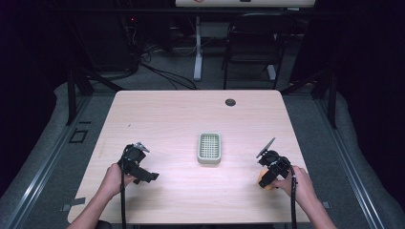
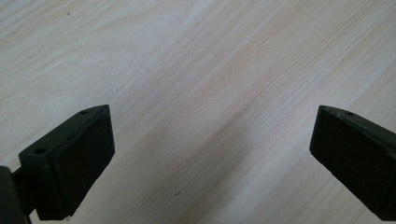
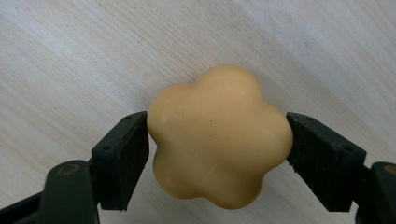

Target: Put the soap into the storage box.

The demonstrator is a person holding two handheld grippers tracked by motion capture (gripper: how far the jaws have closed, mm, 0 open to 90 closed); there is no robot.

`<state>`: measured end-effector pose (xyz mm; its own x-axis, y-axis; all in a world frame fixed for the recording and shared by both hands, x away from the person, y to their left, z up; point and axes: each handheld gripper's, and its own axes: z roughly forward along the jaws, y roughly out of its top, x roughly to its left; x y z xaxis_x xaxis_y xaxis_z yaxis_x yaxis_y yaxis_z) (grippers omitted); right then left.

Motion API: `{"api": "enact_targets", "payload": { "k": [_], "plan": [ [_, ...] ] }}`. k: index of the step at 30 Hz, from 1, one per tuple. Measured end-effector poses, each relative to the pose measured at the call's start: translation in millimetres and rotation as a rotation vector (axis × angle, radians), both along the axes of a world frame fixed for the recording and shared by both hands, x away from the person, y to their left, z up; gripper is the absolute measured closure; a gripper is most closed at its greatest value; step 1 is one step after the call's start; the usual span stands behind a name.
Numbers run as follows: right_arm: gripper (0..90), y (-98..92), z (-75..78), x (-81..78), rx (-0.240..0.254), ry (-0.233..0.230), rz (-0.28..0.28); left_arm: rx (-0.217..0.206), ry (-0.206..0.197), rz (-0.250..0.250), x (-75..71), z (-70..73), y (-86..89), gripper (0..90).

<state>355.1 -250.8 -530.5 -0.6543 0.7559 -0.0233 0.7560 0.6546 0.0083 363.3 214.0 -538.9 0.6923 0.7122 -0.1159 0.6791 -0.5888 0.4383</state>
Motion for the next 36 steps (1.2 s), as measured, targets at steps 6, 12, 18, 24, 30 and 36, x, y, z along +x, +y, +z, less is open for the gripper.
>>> {"api": "enact_targets", "payload": {
  "k": [6, 12, 18, 24, 30, 36],
  "plan": [
    [24.9, 2.0, -4.9, -3.8, 0.038, -0.04, -0.047, 0.006, 0.0, -0.003, 0.2, -0.4, 0.0, 0.1],
    [24.9, 2.1, -7.5, -5.0, 0.058, -0.053, -0.061, 0.007, 0.004, -0.007, 0.0, -0.5, -1.2, 0.1],
    [25.1, 2.1, -8.6, -3.7, 0.042, -0.044, -0.045, 0.006, 0.008, -0.005, 0.3, -1.0, -0.9, 0.1],
    [25.5, 1.6, -11.8, -4.6, 0.054, -0.05, -0.059, 0.004, 0.007, -0.006, 0.4, -1.3, -1.6, 0.1],
    [26.0, 1.6, -10.8, -4.7, 0.043, -0.046, -0.057, 0.006, 0.009, -0.007, 0.5, -1.3, -1.7, 0.1],
    [26.2, 2.9, -10.3, -6.9, 0.077, -0.054, -0.065, 0.003, 0.007, -0.005, 0.5, -1.0, -1.0, 0.1]
  ]
}}
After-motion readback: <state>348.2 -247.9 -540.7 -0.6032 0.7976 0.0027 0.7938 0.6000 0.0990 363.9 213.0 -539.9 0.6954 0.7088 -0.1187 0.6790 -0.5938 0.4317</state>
